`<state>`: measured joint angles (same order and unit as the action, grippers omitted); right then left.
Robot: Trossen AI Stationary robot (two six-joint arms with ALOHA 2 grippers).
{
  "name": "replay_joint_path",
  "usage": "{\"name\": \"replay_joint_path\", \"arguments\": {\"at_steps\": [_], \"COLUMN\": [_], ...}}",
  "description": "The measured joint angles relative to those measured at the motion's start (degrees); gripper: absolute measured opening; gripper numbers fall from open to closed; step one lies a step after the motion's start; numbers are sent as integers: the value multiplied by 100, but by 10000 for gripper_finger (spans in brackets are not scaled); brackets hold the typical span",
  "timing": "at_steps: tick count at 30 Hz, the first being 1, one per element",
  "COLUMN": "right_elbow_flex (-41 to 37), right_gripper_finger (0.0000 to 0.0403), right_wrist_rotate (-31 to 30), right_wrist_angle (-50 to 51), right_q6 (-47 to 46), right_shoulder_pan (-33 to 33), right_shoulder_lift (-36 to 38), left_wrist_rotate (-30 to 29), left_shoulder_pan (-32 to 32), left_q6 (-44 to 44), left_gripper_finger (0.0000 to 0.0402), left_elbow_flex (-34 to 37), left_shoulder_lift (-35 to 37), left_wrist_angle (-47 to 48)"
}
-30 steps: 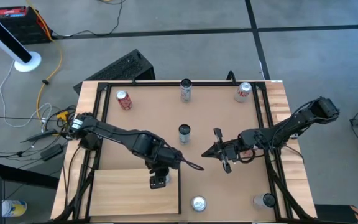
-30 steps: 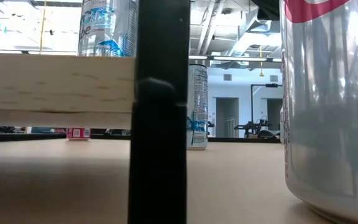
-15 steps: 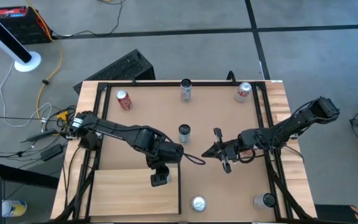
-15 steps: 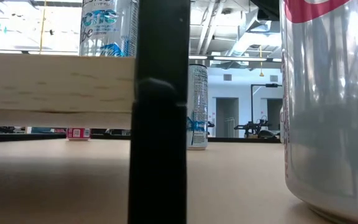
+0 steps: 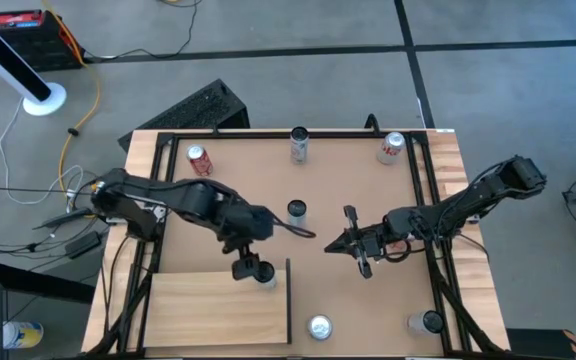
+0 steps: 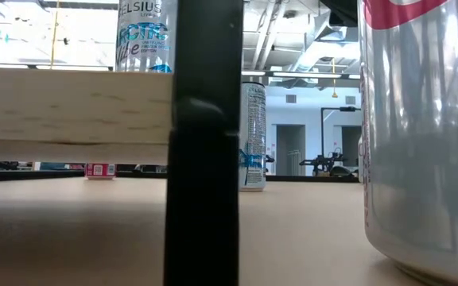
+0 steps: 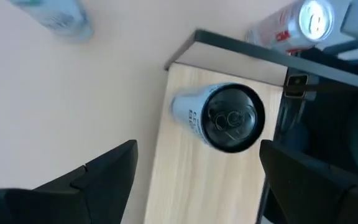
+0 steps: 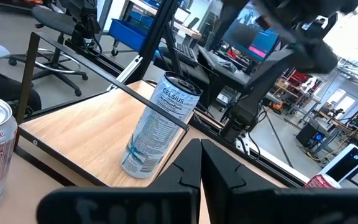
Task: Place canned beverage on shelf
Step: Put the white and blue soda can on the shelf aligned with the other white and blue soda can
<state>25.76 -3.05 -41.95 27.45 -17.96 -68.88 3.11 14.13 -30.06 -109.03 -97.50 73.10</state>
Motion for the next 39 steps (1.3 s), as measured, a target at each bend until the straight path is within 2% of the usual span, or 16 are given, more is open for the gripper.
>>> {"name": "replay_joint_path", "arguments": {"at_steps": [2, 7, 9, 14, 20, 28, 35, 39], "right_elbow_flex": [0, 0, 0, 0, 0, 0, 2, 1], "right_gripper_finger": [31, 31, 31, 31, 31, 31, 31, 31], "right_wrist_rotate": [0, 0, 0, 0, -40, -906, -911, -911], "right_wrist_angle": [0, 11, 24, 51, 340, 638, 634, 619], "right_q6": [0, -3, -33, -110, -102, 135, 177, 268], "right_shoulder_pan": [10, 101, 144, 242, 240, 240, 236, 236], "right_shoulder_lift": [0, 0, 0, 0, 0, 0, 0, 0], "left_wrist_rotate": [-378, -1795, -2055, -1501, -1080, -260, 431, 569], "left_shoulder_pan": [0, -28, -156, -846, -1636, -2165, -2238, -2238], "left_q6": [135, 986, 1519, 2524, 3075, 3685, 4420, 4485], "left_gripper_finger": [322, 322, 322, 322, 322, 322, 322, 322], "left_elbow_flex": [0, 26, 147, 745, 1563, 2585, 3168, 3382], "left_shoulder_lift": [143, 283, 281, 274, 270, 263, 265, 265], "left_wrist_angle": [2, -180, -511, -2159, -3607, -4851, -5470, -5709]}}
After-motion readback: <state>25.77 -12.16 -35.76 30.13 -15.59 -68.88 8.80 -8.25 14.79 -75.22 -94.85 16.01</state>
